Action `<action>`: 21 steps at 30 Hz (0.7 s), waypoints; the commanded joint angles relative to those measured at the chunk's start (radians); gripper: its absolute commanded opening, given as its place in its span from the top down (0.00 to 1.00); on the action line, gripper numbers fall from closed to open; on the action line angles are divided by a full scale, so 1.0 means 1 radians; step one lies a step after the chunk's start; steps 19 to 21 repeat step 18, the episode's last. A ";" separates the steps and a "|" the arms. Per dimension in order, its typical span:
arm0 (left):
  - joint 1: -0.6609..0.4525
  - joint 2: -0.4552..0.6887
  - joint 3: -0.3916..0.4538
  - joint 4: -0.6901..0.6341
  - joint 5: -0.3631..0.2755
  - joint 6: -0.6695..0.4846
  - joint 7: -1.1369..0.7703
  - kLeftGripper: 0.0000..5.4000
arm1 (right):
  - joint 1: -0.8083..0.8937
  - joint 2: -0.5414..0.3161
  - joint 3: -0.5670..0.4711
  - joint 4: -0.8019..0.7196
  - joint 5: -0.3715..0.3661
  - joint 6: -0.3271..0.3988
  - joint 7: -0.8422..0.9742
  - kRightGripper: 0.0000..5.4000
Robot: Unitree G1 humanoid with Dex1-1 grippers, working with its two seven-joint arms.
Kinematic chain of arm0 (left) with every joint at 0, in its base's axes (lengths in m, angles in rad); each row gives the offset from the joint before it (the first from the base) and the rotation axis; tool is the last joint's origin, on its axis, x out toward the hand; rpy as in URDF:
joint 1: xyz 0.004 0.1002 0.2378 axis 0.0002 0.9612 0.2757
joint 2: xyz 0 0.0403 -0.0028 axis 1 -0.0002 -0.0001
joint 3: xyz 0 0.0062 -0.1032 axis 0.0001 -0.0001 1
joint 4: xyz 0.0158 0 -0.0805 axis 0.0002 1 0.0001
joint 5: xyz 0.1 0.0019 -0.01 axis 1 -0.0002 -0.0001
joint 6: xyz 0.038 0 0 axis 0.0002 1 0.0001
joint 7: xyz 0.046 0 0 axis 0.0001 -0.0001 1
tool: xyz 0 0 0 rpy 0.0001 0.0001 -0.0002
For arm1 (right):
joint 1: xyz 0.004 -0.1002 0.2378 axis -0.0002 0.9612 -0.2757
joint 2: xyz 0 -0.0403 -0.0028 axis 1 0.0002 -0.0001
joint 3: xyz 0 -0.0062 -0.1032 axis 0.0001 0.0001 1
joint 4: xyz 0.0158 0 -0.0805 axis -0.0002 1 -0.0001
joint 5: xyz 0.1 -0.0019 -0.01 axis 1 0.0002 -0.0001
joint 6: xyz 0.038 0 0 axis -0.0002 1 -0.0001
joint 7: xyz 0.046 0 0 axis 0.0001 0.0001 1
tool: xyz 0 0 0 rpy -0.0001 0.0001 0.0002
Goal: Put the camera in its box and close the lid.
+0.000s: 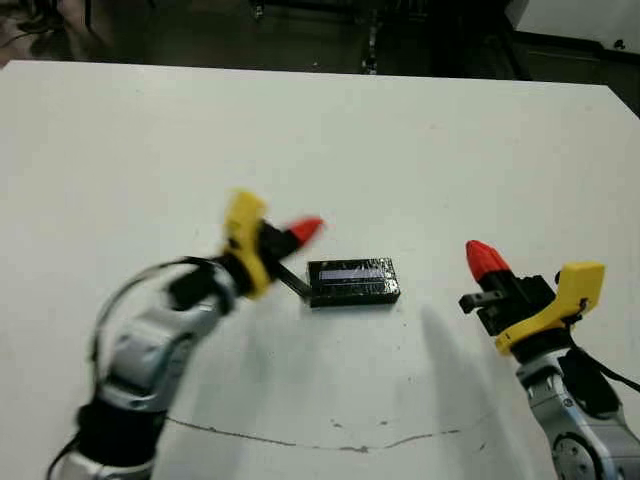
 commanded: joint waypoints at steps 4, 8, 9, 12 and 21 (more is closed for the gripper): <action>0.071 -0.018 0.190 0.051 -0.030 -0.209 0.062 1.00 | -0.030 0.013 -0.023 0.035 -0.098 -0.082 -0.070 1.00; 0.093 -0.054 0.261 0.131 -0.060 -0.323 0.088 1.00 | -0.053 0.017 -0.029 0.071 -0.135 -0.132 -0.084 1.00; 0.097 -0.057 0.270 0.149 -0.069 -0.341 0.084 1.00 | -0.056 0.019 -0.029 0.076 -0.141 -0.139 -0.088 1.00; 0.113 -0.076 0.280 0.185 -0.073 -0.392 0.093 1.00 | -0.066 0.032 -0.032 0.083 -0.138 -0.147 -0.094 1.00; 0.149 -0.117 0.264 0.180 -0.045 -0.425 0.163 1.00 | -0.071 0.045 -0.030 0.089 -0.147 -0.160 -0.106 1.00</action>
